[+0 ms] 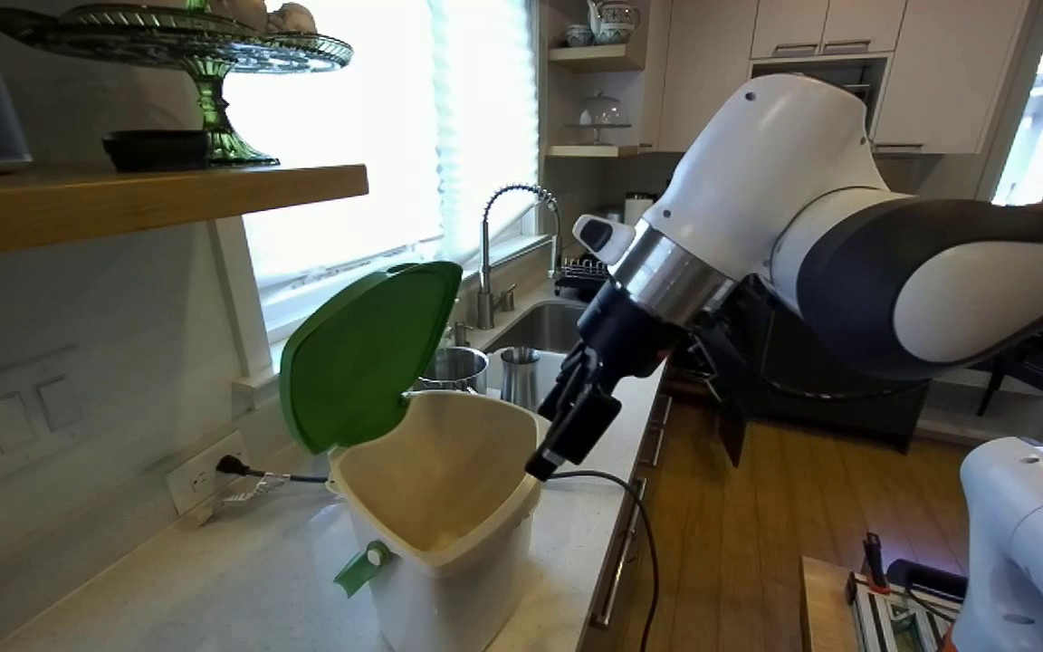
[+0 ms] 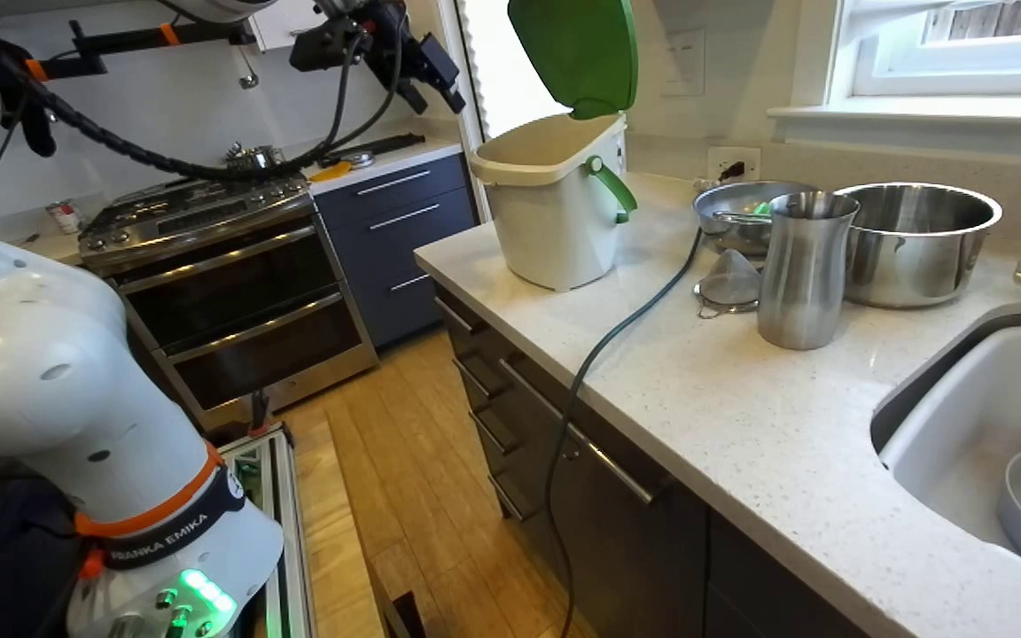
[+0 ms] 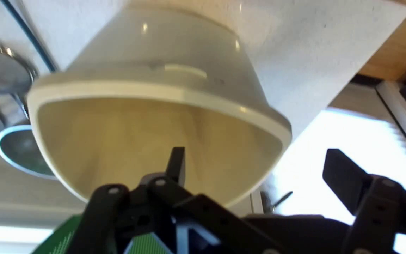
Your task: Close the white and green bin
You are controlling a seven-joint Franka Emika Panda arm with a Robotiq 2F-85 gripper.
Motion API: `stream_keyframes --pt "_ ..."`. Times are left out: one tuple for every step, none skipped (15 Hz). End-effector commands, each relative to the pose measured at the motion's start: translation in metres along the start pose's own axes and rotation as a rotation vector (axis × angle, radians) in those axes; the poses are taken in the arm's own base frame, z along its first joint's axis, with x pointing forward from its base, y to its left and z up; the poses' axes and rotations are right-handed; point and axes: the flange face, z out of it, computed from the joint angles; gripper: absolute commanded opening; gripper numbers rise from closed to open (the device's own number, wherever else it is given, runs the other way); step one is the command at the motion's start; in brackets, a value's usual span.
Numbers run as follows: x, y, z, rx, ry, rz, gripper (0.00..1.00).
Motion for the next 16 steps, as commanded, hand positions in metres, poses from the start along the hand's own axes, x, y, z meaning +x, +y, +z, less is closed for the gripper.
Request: stream_keyframes --pt "0.007 -0.002 -0.004 0.001 0.040 -0.011 1.00" --pt "0.010 -0.003 -0.004 0.001 0.055 -0.018 1.00" --pt "0.011 -0.003 -0.002 0.002 0.058 -0.022 1.00" --pt "0.011 -0.003 -0.001 0.002 0.059 -0.024 1.00" --pt "0.011 -0.003 -0.001 0.002 0.059 -0.024 1.00" --pt "0.019 -0.004 -0.011 0.009 0.095 -0.035 1.00" --pt "0.027 -0.002 -0.017 0.018 0.132 -0.032 1.00" --pt "0.041 0.003 -0.023 0.023 0.171 -0.007 1.00" --pt "0.052 0.008 -0.029 0.005 0.223 -0.023 1.00" --pt "0.066 0.010 -0.039 0.010 0.259 -0.006 1.00" --pt "0.077 0.012 -0.047 0.008 0.286 0.004 1.00" --pt "0.087 0.015 -0.055 -0.016 0.307 0.022 1.00" --pt "0.097 0.016 -0.063 -0.028 0.321 0.021 1.00" --pt "0.105 0.017 -0.069 -0.032 0.326 0.030 1.00" --pt "0.113 0.020 -0.074 -0.054 0.332 0.041 1.00" --pt "0.122 0.022 -0.080 -0.063 0.339 0.052 1.00"
